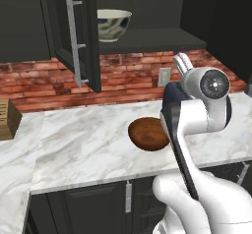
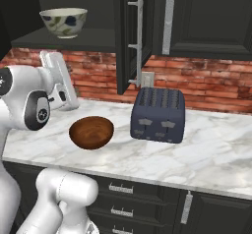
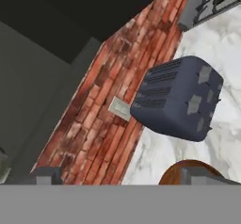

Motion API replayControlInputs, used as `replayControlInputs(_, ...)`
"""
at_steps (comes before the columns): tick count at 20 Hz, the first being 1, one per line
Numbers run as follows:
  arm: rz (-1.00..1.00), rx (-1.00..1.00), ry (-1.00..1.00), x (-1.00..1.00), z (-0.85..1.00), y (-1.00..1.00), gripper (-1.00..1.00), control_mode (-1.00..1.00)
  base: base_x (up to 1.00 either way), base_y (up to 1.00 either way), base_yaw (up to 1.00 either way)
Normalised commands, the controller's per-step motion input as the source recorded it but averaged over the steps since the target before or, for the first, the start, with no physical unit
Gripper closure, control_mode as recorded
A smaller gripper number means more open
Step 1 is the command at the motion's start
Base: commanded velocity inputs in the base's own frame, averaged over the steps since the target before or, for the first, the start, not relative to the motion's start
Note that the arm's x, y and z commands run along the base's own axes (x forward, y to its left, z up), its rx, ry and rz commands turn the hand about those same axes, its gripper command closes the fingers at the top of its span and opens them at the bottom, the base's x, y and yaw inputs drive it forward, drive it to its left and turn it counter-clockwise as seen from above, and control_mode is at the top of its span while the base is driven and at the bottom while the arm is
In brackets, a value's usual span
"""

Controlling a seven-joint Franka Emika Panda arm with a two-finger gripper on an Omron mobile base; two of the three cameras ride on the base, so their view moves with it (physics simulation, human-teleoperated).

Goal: Open the cabinet. Pick the bowls from the counter and place them in the cabinet. Then close the cabinet.

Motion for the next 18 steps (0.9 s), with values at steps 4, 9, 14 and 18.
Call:
replayControlInputs(4, 0.11, 0.0, 0.6, 0.0, -0.51, -0.25, -1.0, -1.0, 0.0, 0.0, 0.0)
replayControlInputs(9, 0.13, 0.0, 0.38, -0.08, -0.77, -0.08, -1.0, -1.0, 0.0, 0.0, 0.0)
replayControlInputs(14, 0.08, 0.01, -0.04, -0.11, -0.69, -0.02, -1.0, -1.0, 0.0, 0.0, 0.0)
replayControlInputs(18, 0.08, 0.0, -0.08, -0.12, -0.89, 0.0, -1.0, -1.0, 0.0, 0.0, 0.0)
